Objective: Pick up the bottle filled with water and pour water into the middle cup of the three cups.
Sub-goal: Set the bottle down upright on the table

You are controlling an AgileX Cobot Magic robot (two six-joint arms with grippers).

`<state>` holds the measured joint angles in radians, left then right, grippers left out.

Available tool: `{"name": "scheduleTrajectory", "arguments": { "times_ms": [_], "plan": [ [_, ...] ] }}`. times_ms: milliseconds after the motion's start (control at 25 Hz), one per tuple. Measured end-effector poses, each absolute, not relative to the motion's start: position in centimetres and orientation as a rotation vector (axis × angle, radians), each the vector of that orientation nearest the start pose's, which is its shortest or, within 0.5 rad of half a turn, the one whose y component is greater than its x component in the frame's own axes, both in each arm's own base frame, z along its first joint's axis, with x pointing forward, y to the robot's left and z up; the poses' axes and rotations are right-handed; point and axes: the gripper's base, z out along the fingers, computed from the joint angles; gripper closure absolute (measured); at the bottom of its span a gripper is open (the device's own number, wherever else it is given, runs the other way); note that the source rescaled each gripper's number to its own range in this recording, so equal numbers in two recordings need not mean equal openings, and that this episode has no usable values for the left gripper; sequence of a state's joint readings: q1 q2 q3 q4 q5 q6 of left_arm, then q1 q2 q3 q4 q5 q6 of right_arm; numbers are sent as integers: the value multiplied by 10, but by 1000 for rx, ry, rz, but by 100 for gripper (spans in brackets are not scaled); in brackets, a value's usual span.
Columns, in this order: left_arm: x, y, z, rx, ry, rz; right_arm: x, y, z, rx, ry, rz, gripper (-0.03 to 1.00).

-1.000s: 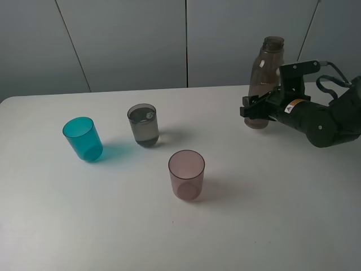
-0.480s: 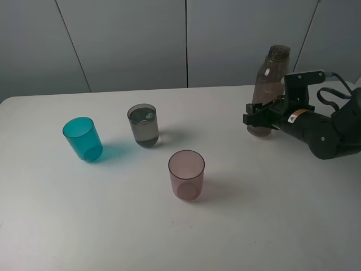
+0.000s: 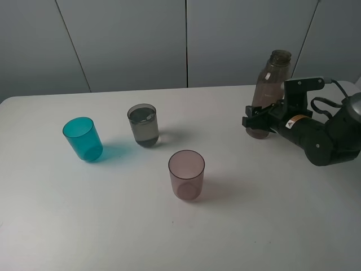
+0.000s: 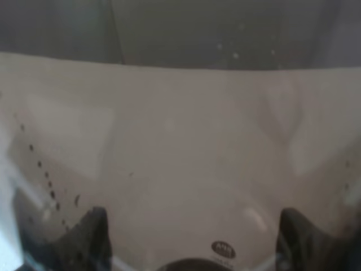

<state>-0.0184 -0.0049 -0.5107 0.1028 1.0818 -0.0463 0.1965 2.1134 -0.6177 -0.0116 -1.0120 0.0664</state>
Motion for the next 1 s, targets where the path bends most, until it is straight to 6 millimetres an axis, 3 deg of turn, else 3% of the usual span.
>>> {"name": "scheduleTrajectory", "arguments": {
  "times_ms": [800,880,1000],
  "plan": [
    [-8,8,279,-38,2046,82,319,64,66,-137,1967,180,97],
    [-8,8,279,-38,2046,82,319,64,66,-137,1967,180,91],
    [-8,8,279,-38,2046,82,318,64,64,-136,1977,182,60]
  ]
}}
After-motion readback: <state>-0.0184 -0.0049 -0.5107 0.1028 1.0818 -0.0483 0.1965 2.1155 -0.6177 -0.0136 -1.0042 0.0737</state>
